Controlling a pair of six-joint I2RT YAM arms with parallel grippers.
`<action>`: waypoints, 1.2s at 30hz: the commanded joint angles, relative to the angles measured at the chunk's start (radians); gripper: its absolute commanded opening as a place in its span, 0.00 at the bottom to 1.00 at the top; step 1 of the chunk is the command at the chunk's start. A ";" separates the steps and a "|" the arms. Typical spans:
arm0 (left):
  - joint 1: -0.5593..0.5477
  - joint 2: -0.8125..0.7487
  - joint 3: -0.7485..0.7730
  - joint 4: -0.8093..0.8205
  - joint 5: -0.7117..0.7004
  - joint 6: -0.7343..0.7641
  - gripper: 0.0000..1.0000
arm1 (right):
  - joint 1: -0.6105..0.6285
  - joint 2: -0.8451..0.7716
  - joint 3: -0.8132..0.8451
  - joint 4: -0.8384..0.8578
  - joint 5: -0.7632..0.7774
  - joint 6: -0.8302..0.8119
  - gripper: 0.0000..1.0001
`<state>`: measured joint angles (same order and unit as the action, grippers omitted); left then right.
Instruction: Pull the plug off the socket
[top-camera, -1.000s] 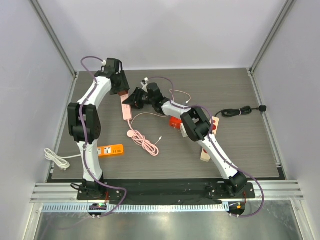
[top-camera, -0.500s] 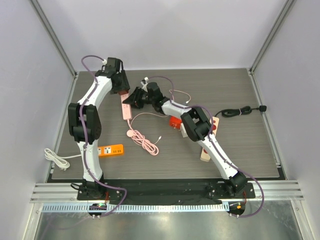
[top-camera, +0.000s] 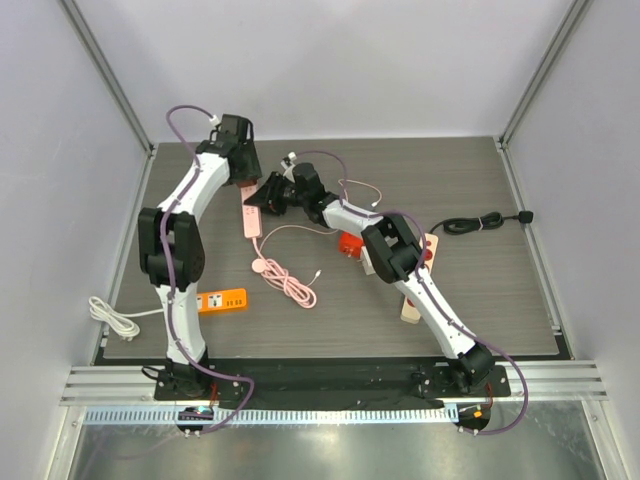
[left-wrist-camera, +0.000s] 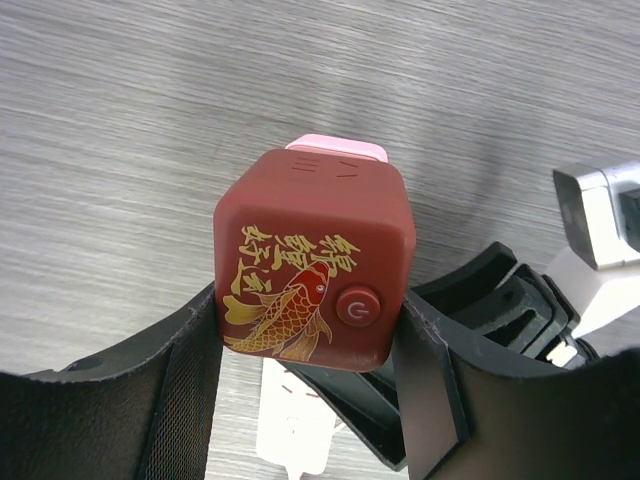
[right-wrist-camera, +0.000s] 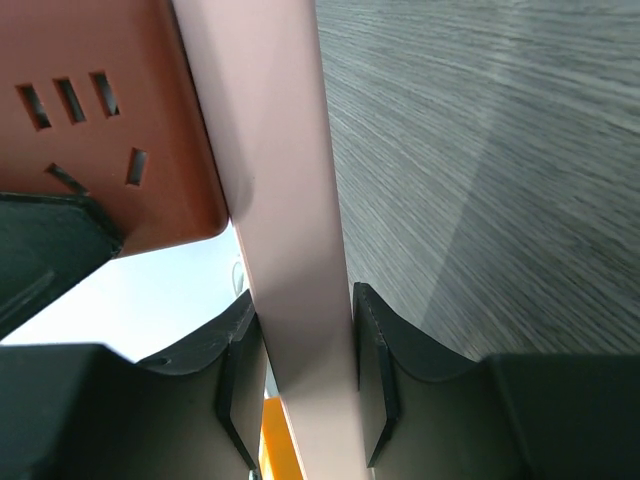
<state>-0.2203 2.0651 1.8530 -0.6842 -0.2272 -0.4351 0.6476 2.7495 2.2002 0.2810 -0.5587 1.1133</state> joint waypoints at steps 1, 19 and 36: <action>-0.004 -0.177 -0.024 -0.015 0.297 -0.062 0.00 | -0.046 0.067 -0.003 -0.180 0.233 0.054 0.01; 0.047 -0.203 -0.134 0.091 0.338 -0.166 0.00 | -0.095 0.087 -0.065 0.013 0.097 0.215 0.01; 0.119 -0.260 -0.159 0.094 0.294 -0.180 0.00 | -0.106 0.110 -0.079 0.247 0.011 0.296 0.01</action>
<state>-0.1234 1.9350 1.6783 -0.5743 -0.0082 -0.5488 0.6224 2.8021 2.1479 0.5930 -0.7029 1.3006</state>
